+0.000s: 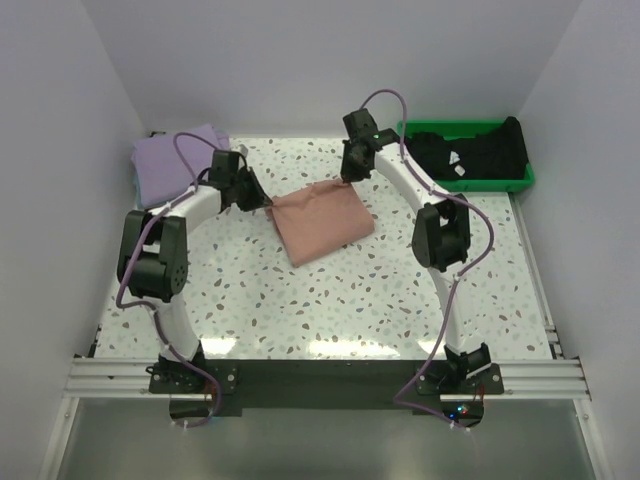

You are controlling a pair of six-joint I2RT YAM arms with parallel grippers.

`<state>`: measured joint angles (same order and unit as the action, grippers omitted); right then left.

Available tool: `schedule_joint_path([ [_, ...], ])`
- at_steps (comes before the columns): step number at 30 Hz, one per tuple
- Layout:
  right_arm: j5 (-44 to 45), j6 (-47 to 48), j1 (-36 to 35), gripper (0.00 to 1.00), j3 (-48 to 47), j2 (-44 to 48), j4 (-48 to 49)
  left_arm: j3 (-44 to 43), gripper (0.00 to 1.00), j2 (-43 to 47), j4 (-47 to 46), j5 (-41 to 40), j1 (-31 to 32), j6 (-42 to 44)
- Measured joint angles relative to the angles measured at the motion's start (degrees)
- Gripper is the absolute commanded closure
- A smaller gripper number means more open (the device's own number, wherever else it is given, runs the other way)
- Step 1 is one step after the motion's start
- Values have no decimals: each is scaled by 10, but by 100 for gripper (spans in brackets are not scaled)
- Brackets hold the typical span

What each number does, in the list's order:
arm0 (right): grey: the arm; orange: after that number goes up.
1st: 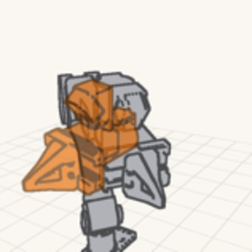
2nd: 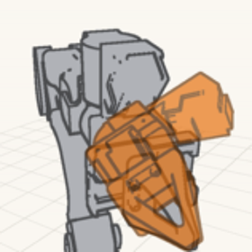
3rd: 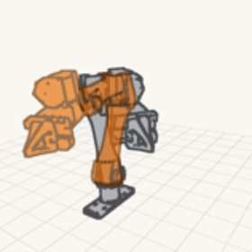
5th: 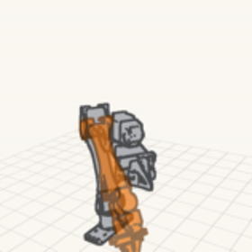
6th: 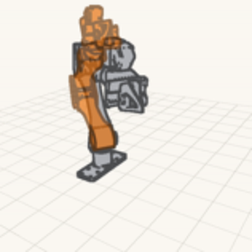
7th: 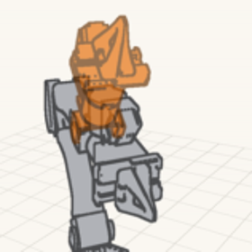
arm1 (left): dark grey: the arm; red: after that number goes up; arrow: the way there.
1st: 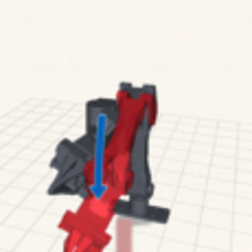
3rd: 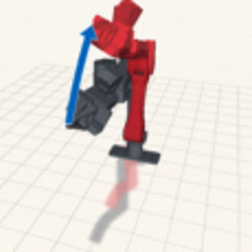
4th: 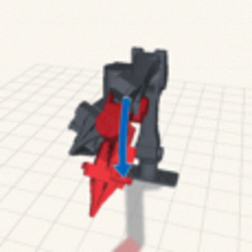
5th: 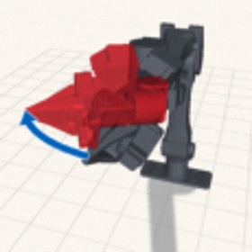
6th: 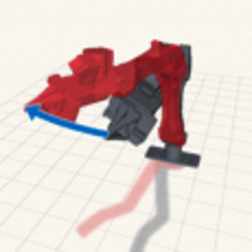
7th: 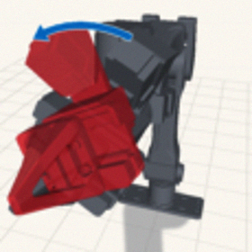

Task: Fold and stack the t-shirts
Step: Fold the tshirt, then neatly place the folded tshirt to the corner

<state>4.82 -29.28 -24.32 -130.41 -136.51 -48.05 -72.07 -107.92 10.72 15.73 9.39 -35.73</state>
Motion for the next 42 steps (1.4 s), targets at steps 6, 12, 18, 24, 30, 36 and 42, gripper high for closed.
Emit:
schedule_joint_path([
  [6,-18,3,1,38,-2,-2,13,-37,16,-11,11,-20,-1,11],
  [12,-32,13,1,36,1,6,29,-65,12,-5,9,-36,-1,24],
  [18,-62,33,1,36,64,82,47,-19,12,40,-2,-31,0,26],
  [24,-85,44,-6,36,160,170,78,90,12,111,-28,-22,9,28],
  [30,-99,45,-23,37,270,196,112,165,12,141,-63,-10,29,36],
  [36,-107,45,-33,38,316,177,119,243,11,155,-130,20,34,33],
  [42,-107,45,-34,38,330,156,125,294,10,149,-223,62,34,15],
])
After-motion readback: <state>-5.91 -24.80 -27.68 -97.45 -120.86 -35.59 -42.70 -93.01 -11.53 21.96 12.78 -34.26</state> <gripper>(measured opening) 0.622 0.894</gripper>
